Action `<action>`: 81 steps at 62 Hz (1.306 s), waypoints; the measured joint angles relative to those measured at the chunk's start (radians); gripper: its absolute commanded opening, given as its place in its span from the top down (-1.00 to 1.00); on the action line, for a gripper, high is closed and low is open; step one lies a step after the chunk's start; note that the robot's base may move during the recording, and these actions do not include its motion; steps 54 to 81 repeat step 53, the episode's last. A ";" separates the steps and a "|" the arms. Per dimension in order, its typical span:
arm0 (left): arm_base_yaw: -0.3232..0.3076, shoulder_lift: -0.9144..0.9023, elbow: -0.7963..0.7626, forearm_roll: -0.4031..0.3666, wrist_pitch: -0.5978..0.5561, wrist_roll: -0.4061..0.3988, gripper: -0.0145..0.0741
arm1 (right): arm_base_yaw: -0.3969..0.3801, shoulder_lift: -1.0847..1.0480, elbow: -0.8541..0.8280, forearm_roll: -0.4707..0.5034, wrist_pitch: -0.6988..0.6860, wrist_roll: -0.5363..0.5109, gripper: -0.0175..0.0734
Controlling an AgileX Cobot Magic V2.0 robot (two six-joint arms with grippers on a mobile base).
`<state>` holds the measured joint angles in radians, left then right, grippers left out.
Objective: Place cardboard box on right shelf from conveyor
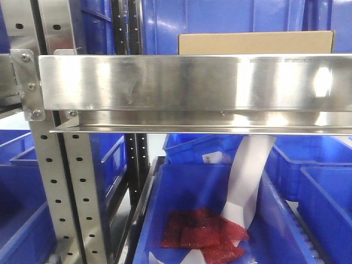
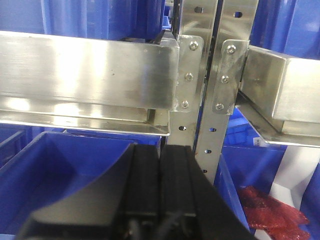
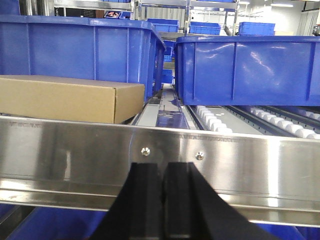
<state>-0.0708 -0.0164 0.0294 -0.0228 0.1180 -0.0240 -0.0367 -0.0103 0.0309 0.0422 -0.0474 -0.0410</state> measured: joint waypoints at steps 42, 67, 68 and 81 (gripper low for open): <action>0.000 0.000 0.000 0.000 0.000 0.000 0.94 | 0.000 0.000 0.000 0.000 0.000 0.001 0.50; 0.000 0.000 0.000 0.000 0.000 0.000 0.94 | 0.000 0.000 0.000 0.000 0.000 0.001 0.50; 0.000 0.000 0.000 0.000 0.000 0.000 0.94 | 0.000 0.000 0.000 0.000 0.000 0.001 0.50; 0.000 0.000 0.000 0.000 0.000 0.000 0.94 | 0.000 0.000 0.000 0.000 0.000 0.001 0.50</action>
